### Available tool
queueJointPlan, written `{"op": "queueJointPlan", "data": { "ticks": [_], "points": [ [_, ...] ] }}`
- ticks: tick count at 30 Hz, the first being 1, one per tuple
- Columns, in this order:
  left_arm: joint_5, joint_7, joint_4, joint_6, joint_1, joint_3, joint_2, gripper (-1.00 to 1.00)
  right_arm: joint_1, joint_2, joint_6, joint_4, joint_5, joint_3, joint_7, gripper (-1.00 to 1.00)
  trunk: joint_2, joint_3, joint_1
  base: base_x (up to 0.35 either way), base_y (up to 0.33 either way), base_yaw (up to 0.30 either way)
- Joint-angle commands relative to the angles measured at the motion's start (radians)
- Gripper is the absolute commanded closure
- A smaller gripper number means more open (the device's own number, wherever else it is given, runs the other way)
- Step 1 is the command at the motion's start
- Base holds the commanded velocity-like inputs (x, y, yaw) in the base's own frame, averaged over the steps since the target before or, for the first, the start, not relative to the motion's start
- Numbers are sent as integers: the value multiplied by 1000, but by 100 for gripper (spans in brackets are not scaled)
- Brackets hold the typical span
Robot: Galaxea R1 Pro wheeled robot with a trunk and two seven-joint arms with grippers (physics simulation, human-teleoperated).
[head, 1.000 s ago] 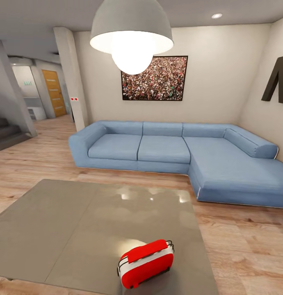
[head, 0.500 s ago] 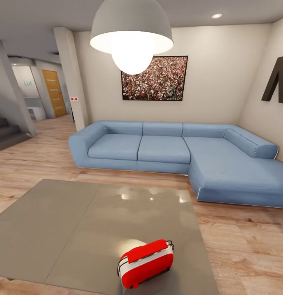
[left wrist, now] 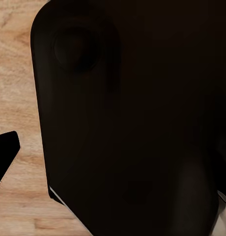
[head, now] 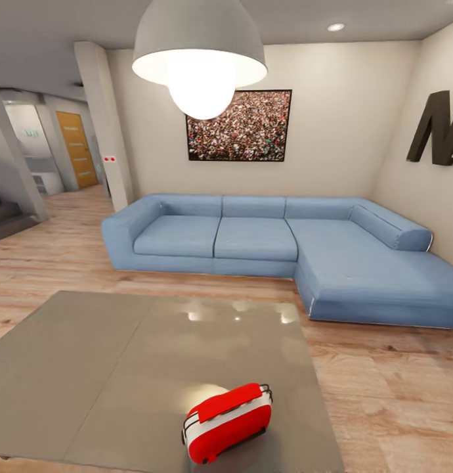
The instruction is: Turn on the radio receiver that's on the table in the living room.
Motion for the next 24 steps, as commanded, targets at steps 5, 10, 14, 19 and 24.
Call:
{"op": "queueJointPlan", "data": {
  "ticks": [5, 10, 14, 19, 24],
  "points": [
    [0, 0, 0, 0, 0, 0, 0, -100, 0, 0, 0, 0, 0, -1, 0, -100, 0, 0, 0, 0, 0, -261],
    [0, 0, 0, 0, 0, 0, 0, -100, 0, 0, 0, 0, 0, -1, 0, -100, 0, 0, 0, 0, 0, -214],
    [0, 0, 0, 0, 0, 0, 0, -100, 0, 0, 1, 0, 0, -1, 0, -100, 0, 0, 0, 0, 0, -76],
    [0, 0, 0, 0, 0, 1, -1, -100, 0, 0, 1, 0, 0, -1, 0, -100, 0, 0, 0, 0, 0, -21],
    [0, 0, 0, 0, 0, 1, -1, -100, 0, 0, 1, 0, 0, -1, 0, -100, 0, 0, 0, 0, 0, -5]
  ]
}}
